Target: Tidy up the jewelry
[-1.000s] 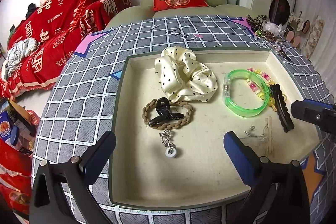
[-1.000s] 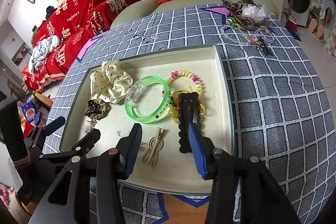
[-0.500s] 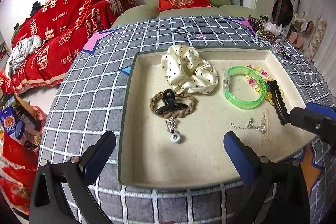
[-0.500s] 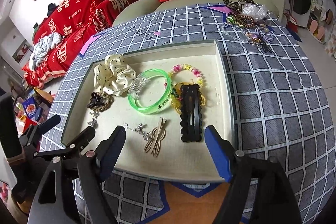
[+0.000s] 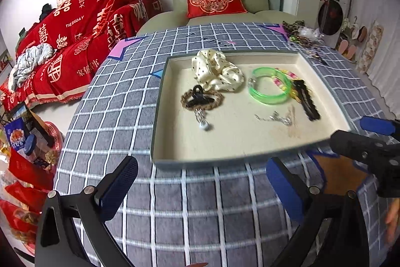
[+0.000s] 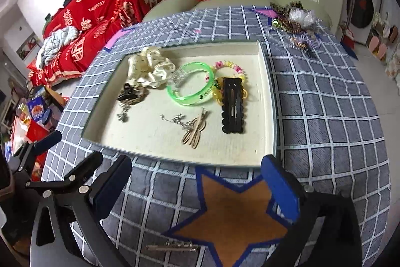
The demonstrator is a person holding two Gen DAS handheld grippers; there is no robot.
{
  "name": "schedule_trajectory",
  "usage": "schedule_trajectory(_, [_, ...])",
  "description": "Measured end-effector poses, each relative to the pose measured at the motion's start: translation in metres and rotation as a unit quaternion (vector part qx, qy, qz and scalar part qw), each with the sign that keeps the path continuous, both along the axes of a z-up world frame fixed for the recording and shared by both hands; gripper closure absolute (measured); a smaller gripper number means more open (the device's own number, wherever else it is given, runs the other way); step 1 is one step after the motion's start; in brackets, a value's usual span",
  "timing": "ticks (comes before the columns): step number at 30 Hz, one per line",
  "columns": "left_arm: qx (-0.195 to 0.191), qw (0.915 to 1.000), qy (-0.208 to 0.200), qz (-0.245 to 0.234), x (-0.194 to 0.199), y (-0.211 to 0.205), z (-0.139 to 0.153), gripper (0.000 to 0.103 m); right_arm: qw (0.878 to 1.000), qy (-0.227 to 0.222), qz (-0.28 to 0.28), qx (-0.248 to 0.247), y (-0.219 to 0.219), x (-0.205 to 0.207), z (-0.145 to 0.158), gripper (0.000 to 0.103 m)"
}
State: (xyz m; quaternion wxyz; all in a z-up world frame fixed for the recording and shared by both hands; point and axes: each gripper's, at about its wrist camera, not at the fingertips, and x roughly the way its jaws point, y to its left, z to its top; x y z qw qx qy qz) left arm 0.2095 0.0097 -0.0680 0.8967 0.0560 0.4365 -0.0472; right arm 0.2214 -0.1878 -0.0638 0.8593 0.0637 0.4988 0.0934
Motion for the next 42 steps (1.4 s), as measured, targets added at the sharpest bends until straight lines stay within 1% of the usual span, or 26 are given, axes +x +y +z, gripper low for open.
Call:
schedule_trajectory(4, [-0.006,0.9999,-0.008,0.005,-0.024,0.005,0.008,0.000,1.000,-0.005,0.000,-0.008,0.005,-0.020,0.011,0.000])
schedule_trajectory(9, [0.001,0.9997,-0.024,0.007,-0.057,0.011,0.019,0.000,1.000,-0.002,-0.012,-0.002,0.004,-0.047,0.022,0.000])
schedule_trajectory(11, [-0.004,0.9997,-0.022,0.007,-0.072,0.013,0.023,0.000,1.000,-0.008,-0.017,-0.005,0.005,-0.061,0.027,0.000])
schedule_trajectory(14, [-0.022,0.9997,-0.008,0.005,-0.091,0.018,0.027,0.000,0.999,-0.022,-0.021,-0.016,0.005,-0.081,0.035,0.000])
schedule_trajectory(16, [-0.021,0.9996,-0.018,0.009,-0.108,0.020,0.032,0.000,0.999,-0.034,-0.025,-0.023,0.006,-0.096,0.041,0.000])
schedule_trajectory(20, [0.000,0.9992,-0.037,0.016,-0.132,0.019,0.042,0.000,0.997,-0.062,-0.037,-0.034,0.007,-0.124,0.053,0.000])
schedule_trajectory(24, [-0.011,0.9982,-0.052,0.027,-0.153,0.024,0.052,0.000,0.993,-0.092,-0.048,-0.048,0.008,-0.151,0.067,0.000])
schedule_trajectory(33, [-0.010,0.9966,-0.075,0.033,-0.181,0.025,0.063,0.000,0.983,-0.147,-0.073,-0.086,0.014,-0.193,0.091,0.000])
schedule_trajectory(37, [-0.013,0.9960,-0.081,0.037,-0.186,0.027,0.067,0.000,0.979,-0.161,-0.076,-0.095,0.018,-0.203,0.097,0.000])
schedule_trajectory(42, [-0.012,0.9953,-0.086,0.044,-0.188,0.028,0.069,0.000,0.978,-0.168,-0.075,-0.098,0.021,-0.208,0.101,0.000])
